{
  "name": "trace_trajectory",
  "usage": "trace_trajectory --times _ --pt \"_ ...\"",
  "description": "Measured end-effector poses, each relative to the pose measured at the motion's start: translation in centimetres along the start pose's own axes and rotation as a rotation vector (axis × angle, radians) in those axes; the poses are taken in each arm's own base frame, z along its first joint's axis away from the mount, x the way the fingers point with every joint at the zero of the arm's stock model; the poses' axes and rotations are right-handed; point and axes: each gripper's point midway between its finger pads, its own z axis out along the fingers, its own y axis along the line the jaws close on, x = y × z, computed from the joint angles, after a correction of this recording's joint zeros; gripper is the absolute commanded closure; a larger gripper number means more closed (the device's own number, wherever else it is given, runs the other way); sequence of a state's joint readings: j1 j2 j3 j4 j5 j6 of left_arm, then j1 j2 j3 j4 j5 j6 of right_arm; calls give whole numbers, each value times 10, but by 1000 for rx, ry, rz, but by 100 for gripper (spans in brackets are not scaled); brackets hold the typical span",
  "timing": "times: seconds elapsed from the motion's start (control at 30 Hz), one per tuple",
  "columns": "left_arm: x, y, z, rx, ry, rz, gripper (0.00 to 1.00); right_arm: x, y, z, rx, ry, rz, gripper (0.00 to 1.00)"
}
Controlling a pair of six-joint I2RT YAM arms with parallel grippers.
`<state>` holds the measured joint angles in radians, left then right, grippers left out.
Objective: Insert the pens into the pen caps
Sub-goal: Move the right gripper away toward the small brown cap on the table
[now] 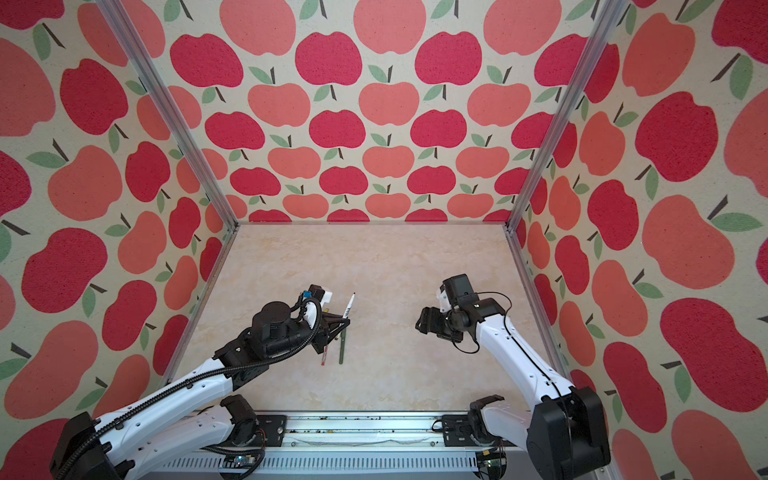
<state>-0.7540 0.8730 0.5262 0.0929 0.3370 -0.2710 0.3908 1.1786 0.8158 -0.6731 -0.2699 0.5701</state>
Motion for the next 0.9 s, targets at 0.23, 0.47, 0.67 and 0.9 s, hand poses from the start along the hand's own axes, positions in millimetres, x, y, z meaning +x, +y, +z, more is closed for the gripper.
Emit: trace_trajectory --times 0.23,0.47,0.67,0.9 --pt "-4 -2 -10 -6 -39 10 94 -27 12 28 -71 -40 141 22" --pt "1 0 -10 -7 -33 8 95 -34 10 63 -100 -17 229 22" --pt "9 -1 -4 -3 -7 -1 95 -37 6 80 -97 -6 244 23" --pt "12 1 -1 -11 3 -1 95 -34 -1 92 -74 21 254 23"
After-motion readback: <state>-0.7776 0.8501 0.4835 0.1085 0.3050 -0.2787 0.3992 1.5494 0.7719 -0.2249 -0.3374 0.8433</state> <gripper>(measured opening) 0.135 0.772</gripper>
